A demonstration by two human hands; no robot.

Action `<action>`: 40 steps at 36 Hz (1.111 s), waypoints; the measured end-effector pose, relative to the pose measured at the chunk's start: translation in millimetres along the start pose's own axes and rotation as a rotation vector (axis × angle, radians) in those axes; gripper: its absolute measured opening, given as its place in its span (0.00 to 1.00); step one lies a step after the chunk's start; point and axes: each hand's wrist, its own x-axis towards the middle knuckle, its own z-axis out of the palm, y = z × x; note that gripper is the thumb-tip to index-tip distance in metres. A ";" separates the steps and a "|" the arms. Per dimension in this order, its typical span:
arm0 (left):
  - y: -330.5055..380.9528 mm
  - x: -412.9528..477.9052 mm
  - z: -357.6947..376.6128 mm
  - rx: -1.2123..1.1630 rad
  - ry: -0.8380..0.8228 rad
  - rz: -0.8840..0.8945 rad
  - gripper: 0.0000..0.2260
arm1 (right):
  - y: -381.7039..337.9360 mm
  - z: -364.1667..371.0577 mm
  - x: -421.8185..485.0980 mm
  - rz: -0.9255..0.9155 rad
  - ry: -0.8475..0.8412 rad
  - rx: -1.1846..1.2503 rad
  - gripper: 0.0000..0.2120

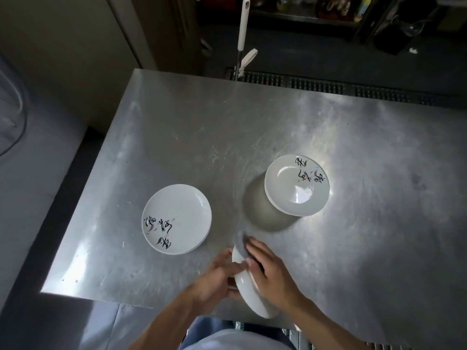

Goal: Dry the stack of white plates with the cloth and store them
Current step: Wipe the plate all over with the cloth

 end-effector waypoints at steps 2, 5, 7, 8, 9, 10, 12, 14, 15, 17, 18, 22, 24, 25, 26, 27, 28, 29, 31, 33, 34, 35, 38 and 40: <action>2.6 -0.7 0.2 0.021 -0.009 0.003 0.21 | 2.2 -0.5 6.7 -0.038 -0.023 -0.005 0.18; 0.6 -2.3 -2.3 0.022 -0.001 -0.014 0.22 | 14.3 -11.0 18.3 0.176 0.121 -0.028 0.17; -0.7 -3.5 -3.4 0.040 0.003 -0.024 0.23 | 15.4 -11.3 19.7 0.196 0.105 -0.053 0.17; -2.2 -3.1 -3.7 0.044 0.002 -0.030 0.23 | 10.6 -8.8 16.8 0.113 0.042 -0.053 0.17; -3.8 -2.5 -4.2 0.043 0.005 -0.033 0.23 | 6.8 -4.9 13.2 0.016 -0.023 -0.059 0.18; -4.4 -2.4 -3.8 0.040 0.012 -0.029 0.23 | 7.3 -1.7 11.9 -0.048 -0.064 -0.065 0.19; -5.0 -4.5 -1.3 0.017 0.013 -0.016 0.24 | 11.6 -2.3 16.2 0.052 -0.007 -0.039 0.18; -7.2 -4.2 -2.9 -0.007 0.018 -0.009 0.25 | 13.7 -4.1 20.0 0.215 0.115 -0.026 0.17; -7.3 -4.5 -3.6 -0.007 0.021 -0.002 0.24 | 12.1 -3.4 20.6 0.208 0.111 -0.032 0.17; -8.7 -5.2 -2.2 -0.024 0.020 0.008 0.21 | 5.8 -2.3 16.4 0.058 0.022 -0.071 0.18; -10.3 -5.6 -0.1 -0.037 0.021 0.016 0.21 | 6.6 -0.9 14.7 -0.004 -0.007 -0.078 0.19; -16.6 -4.8 10.0 -0.071 0.061 0.002 0.28 | 16.9 -7.1 21.8 0.244 0.147 0.049 0.16; -9.5 -0.3 11.3 -0.062 0.066 -0.019 0.28 | 18.2 -6.3 22.1 0.268 0.159 0.092 0.15; -4.0 1.8 11.0 -0.064 0.046 -0.036 0.25 | 17.0 -5.6 20.6 0.260 0.149 0.100 0.15; 2.2 4.2 9.8 -0.062 0.019 -0.047 0.23 | 15.2 -4.6 18.6 0.244 0.140 0.099 0.15; 7.7 6.7 8.1 -0.050 -0.010 -0.049 0.20 | 13.9 -3.4 16.5 0.224 0.133 0.095 0.15; 11.2 8.6 5.5 -0.031 -0.034 -0.047 0.19 | 12.5 -3.0 14.3 0.200 0.132 0.095 0.15; 13.6 10.3 2.9 -0.012 -0.051 -0.047 0.20 | 10.0 -3.4 12.8 0.165 0.126 0.092 0.15; 13.8 11.8 -2.3 0.024 -0.073 -0.035 0.20 | 7.6 -5.5 11.6 0.106 0.104 0.078 0.16; 12.0 10.7 -6.3 0.041 -0.072 -0.018 0.21 | 13.5 -11.5 10.5 0.184 0.111 0.093 0.17; 10.5 9.8 -9.1 0.029 -0.059 -0.008 0.22 | 18.0 -15.1 8.6 0.268 0.125 0.073 0.17; 9.1 9.1 -11.9 0.001 -0.041 0.004 0.22 | 23.1 -17.3 5.4 0.347 0.130 0.038 0.17; 4.0 7.0 -18.0 -0.095 0.028 0.045 0.23 | 26.6 -13.2 -8.5 0.371 0.109 -0.001 0.18; 0.5 7.3 -15.6 -0.136 0.078 0.063 0.26 | 14.1 -5.9 -15.9 0.270 0.063 -0.018 0.24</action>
